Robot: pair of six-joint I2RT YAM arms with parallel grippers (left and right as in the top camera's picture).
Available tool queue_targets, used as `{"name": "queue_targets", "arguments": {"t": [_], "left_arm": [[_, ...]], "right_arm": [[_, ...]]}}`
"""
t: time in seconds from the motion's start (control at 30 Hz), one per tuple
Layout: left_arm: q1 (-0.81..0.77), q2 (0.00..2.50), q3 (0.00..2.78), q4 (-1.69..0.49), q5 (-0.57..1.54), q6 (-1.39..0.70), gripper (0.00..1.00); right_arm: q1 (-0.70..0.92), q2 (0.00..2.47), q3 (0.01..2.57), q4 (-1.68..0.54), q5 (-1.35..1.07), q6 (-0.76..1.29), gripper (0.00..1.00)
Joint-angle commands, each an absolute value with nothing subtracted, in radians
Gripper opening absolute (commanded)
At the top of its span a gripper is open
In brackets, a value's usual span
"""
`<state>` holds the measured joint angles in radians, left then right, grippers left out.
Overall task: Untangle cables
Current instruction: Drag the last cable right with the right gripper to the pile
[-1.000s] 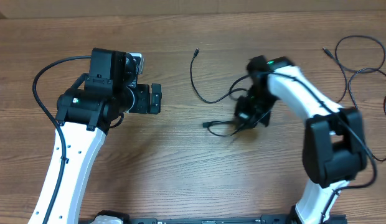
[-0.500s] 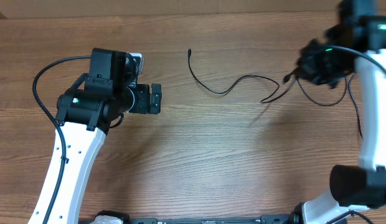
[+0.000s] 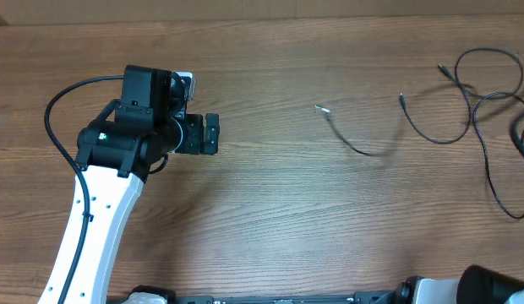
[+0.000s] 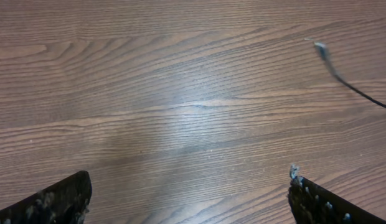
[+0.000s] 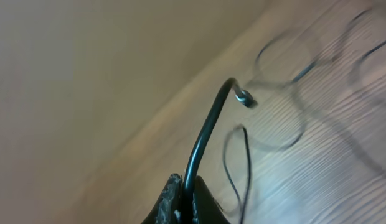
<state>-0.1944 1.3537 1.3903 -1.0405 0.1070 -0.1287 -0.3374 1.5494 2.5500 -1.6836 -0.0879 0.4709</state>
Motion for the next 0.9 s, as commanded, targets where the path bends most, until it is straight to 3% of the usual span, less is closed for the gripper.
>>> {"name": "queue_targets", "arguments": {"t": [0.0, 0.5, 0.87], "left_arm": [[-0.190, 1.361, 1.410, -1.040, 0.100, -0.135, 1.00], [-0.190, 1.361, 1.410, -1.040, 0.101, -0.135, 1.00], [-0.190, 1.361, 1.410, -1.040, 0.100, -0.135, 1.00]], "right_arm": [[-0.385, 1.515, 2.584, -1.672, 0.111, 0.467, 0.04], [-0.522, 1.493, 2.584, -1.647, 0.567, 0.472, 0.04], [-0.739, 1.541, 2.578, -1.588, 0.586, 0.475, 0.04]]}}
